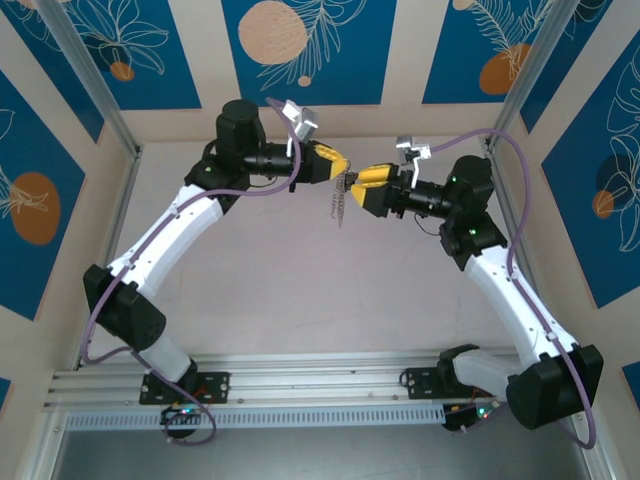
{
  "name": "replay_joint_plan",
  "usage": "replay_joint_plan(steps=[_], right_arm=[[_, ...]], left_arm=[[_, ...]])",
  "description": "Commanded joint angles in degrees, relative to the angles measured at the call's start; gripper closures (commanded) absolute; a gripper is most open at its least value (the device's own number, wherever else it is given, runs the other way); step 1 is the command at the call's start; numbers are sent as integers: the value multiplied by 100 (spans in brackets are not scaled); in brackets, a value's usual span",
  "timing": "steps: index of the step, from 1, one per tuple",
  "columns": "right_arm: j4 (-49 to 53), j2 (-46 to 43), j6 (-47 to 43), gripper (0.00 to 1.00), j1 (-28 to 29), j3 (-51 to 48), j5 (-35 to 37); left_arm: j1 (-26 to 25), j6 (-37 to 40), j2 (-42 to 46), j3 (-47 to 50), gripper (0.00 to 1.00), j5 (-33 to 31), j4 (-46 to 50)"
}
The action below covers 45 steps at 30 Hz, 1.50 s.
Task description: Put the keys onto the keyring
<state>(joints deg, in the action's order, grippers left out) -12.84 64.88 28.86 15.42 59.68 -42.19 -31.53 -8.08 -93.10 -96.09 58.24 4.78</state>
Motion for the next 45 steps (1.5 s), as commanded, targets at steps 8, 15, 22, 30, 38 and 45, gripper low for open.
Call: replay_joint_plan(steps=[8,15,22,30,38,45], right_arm=[[-243,273,-87,38,74,289,-104],[-182,236,-174,72,128,351,-301],[312,92,-465,100,145,390,-295],[731,67,-691,100,167,404,-162],[716,306,-680,100,370,521,-61],[890,673,-804,100,689,793,-1]], left_arm=[[-117,-191,194,-49,100,214,-404],[-123,-192,162,-59,100,185,-397],[-121,-229,232,-1,100,-160,-481],[-125,-551,404,278,100,-583,-1027],[-125,-803,468,505,100,-695,-1440],[-133,-1188,485,788,100,-817,-2054]])
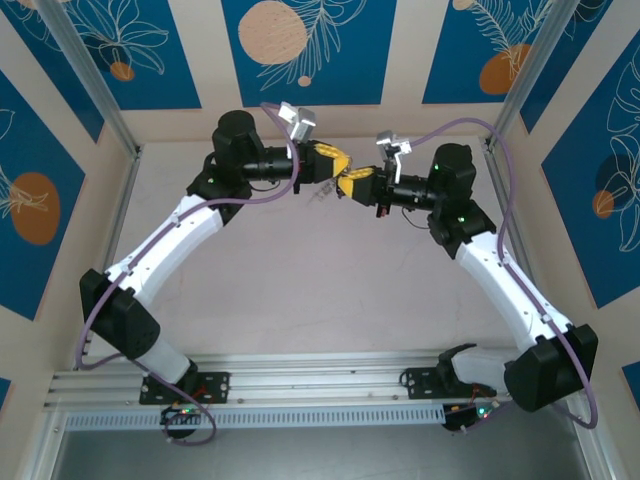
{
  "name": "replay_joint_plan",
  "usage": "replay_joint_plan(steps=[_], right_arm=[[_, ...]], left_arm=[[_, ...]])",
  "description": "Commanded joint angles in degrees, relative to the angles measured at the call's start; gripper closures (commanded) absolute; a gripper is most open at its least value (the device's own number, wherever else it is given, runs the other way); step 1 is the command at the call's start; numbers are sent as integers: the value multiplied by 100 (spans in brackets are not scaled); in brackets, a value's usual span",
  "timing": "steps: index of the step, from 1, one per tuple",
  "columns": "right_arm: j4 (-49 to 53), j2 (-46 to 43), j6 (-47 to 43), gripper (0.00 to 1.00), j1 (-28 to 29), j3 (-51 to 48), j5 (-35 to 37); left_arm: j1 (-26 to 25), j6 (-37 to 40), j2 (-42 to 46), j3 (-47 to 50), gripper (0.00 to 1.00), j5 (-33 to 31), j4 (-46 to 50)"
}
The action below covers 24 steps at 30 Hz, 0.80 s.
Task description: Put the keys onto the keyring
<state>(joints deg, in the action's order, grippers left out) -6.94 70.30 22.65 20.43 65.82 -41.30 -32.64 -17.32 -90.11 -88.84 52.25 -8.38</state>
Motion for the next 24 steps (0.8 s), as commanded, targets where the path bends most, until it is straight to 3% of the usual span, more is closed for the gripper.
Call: replay_joint_plan(steps=[1,10,16,24], right_arm=[[345,170,-204,100,190,194,-82],[686,98,-319,100,105,41,-12],[591,-458,-68,62,-257,-403,61],[540,-1374,248,56,-1089,-790,40]], left_arm=[[-23,-320,186,108,100,-247,-832],[-13,-609,189,295,100,-443,-1301],[-23,-737,195,349,100,-503,-1458],[-22,-921,186,375,100,-492,-1696]])
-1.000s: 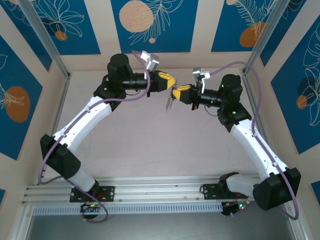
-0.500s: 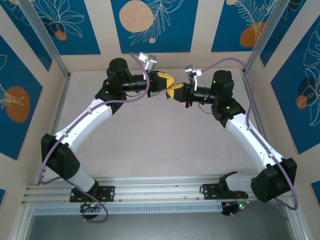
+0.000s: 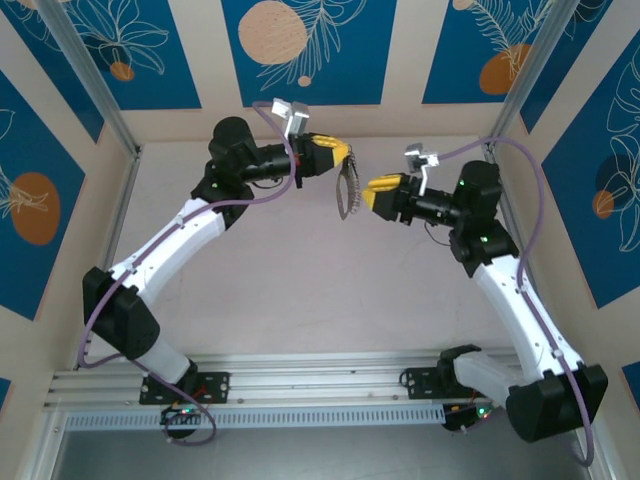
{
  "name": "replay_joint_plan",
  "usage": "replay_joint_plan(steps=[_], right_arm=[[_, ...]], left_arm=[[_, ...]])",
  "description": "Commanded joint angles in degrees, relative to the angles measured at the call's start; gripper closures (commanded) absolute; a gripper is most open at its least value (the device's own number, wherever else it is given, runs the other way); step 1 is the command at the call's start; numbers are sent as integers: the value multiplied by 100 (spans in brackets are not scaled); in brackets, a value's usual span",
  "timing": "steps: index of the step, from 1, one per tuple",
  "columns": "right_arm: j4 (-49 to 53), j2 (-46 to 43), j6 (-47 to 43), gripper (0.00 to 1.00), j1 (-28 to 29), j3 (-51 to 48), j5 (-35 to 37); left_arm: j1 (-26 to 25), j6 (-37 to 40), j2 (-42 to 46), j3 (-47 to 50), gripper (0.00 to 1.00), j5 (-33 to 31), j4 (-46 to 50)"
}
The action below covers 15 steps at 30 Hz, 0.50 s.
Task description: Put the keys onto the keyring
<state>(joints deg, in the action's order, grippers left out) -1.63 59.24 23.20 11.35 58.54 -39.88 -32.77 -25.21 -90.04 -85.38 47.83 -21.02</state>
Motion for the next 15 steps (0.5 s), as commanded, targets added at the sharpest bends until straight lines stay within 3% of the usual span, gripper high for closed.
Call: replay_joint_plan(steps=[1,9,15], right_arm=[[-64,-336,290,56,-264,-62,-50],[-1056,-206,1208,57,-322,255,455],[-1756,257,1788,56,-92,596,437]], left_arm=[[-6,-161,171,29,100,-52,-466],[-18,-485,153,116,100,-80,-817],[-53,-789,103,162,100,-142,-1103]])
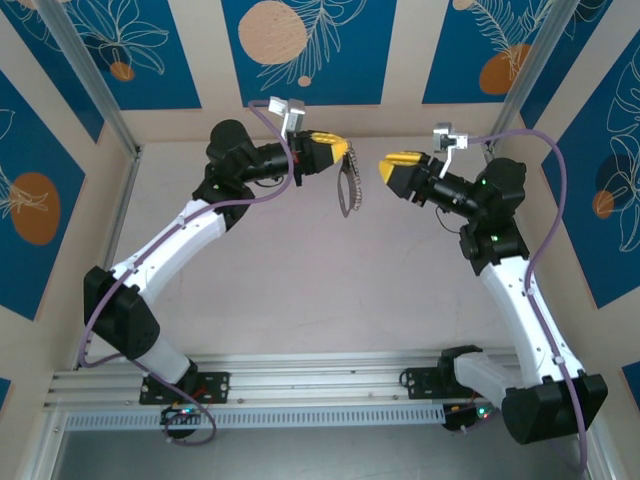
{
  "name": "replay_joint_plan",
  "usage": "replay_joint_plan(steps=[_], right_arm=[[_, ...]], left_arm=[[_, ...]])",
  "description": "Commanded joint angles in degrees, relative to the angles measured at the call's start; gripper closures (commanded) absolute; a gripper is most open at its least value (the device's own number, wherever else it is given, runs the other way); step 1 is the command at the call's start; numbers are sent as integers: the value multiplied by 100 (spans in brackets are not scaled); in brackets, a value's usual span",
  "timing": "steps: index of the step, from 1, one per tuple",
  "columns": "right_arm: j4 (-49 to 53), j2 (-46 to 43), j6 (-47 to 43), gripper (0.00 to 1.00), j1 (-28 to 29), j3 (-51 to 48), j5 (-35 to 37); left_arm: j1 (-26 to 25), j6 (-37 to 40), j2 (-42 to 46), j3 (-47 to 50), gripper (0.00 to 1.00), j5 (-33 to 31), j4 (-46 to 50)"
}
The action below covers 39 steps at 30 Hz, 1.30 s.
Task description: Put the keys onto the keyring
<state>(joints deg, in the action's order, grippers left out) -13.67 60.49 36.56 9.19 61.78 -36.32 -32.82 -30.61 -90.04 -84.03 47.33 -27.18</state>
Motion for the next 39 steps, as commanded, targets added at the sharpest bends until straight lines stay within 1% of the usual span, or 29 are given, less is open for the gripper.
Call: replay_joint_plan(steps=[1,8,15,29,31,35,39], right_arm=[[-621,208,506,56,183,328,81],[-958,596,692,54,537,543,204],[-1118,778,746,54,712,590,289],[-1190,993,747,65,874,765,248],[-1179,1008,736,69,892,764,243],[-1258,1068,768,82,909,775,201],[-1313,1100,786,94,918,815,126]], left_arm=[[-60,-277,96,27,100,-92,-513],[-110,-388,50,36,100,-154,-627],[-145,-413,22,10,100,-154,-639],[-190,-402,-6,1,100,-136,-613],[-198,-399,-13,1,100,-136,-613],[-216,-400,-39,-32,100,-111,-603],[-256,-402,-87,-94,100,-24,-559]])
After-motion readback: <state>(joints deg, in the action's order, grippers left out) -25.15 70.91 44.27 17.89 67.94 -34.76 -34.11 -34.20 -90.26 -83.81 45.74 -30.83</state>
